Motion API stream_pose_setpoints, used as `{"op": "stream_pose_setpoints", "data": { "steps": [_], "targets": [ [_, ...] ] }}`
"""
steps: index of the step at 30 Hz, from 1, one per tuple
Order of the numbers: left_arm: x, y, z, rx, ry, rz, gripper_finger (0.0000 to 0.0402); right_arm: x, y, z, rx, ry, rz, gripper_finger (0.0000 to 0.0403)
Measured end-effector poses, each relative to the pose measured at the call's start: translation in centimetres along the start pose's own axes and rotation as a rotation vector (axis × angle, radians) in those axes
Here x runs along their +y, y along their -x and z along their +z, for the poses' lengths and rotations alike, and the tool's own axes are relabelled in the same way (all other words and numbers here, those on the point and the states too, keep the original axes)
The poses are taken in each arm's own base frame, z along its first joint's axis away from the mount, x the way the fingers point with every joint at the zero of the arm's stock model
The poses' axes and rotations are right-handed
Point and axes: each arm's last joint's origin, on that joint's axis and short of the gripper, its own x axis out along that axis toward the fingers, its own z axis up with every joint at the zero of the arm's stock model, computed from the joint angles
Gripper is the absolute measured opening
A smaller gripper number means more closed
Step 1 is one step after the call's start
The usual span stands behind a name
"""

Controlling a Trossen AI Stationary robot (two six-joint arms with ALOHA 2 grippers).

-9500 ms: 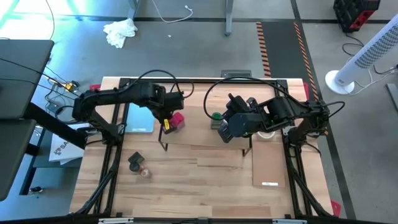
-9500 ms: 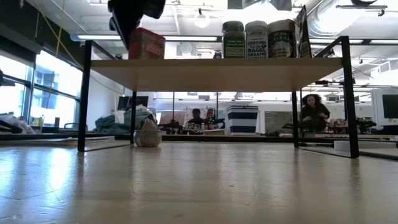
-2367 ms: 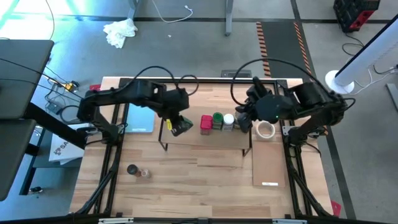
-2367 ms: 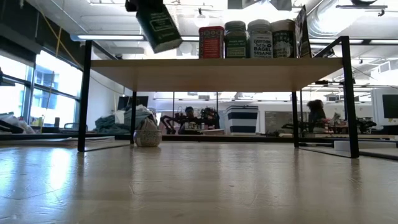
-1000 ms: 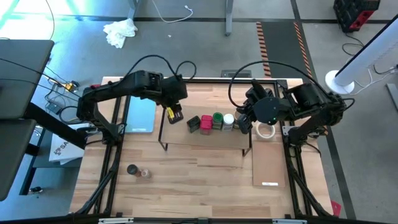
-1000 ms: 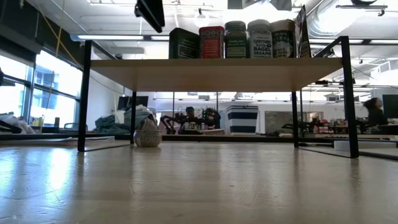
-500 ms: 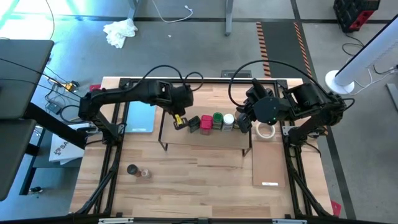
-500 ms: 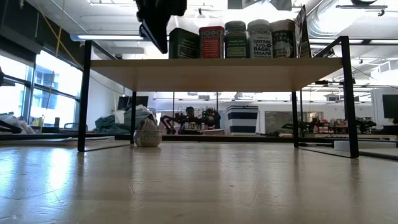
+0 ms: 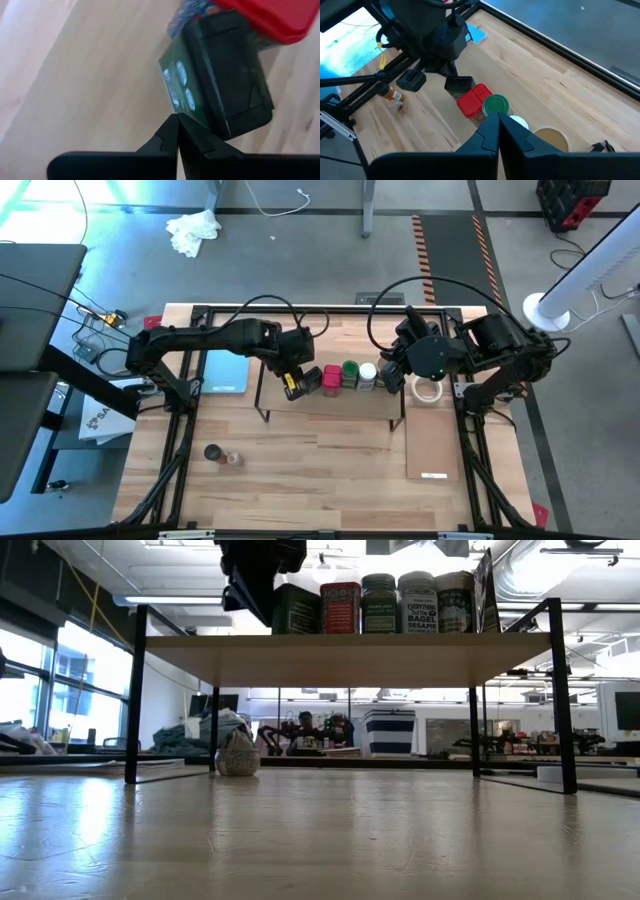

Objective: Shelf spices
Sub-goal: Put the black seasoning can on the shelf, then put the black seasoning bottle on the shelf

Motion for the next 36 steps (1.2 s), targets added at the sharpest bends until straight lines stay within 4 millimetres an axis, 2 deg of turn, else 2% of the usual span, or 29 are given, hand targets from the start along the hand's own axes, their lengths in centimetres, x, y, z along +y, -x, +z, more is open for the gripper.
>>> {"op": "stream_pose_setpoints", "data": {
  "steps": [12, 20, 31, 33, 36],
  "targets": [
    [-2.6, 0.0, 0.1, -0.083, 0.04, -0.061, 0.0, 0.0, 0.0, 0.0, -0.009, 0.001, -0.008, 0.0],
    [-2.2, 0.3, 0.2, -0.112, 0.067, -0.022, 0.0, 0.0, 0.0, 0.0, -0.009, 0.001, -0.007, 0.0],
    [-1.7, 3.1, -0.6, -0.167, 0.03, -0.032, 0.0, 0.0, 0.0, 0.0, -0.008, -0.023, -0.007, 0.0],
    [-1.8, 3.7, -0.9, -0.171, -0.01, -0.036, 0.0, 0.3, -0.4, -0.1, 0.007, -0.076, -0.011, 0.0],
    [-1.9, 4.4, -1.3, -0.185, -0.046, -0.025, 0.0, 1.3, -2.0, -0.7, 0.082, -0.052, -0.03, 0.0]
  ]
}}
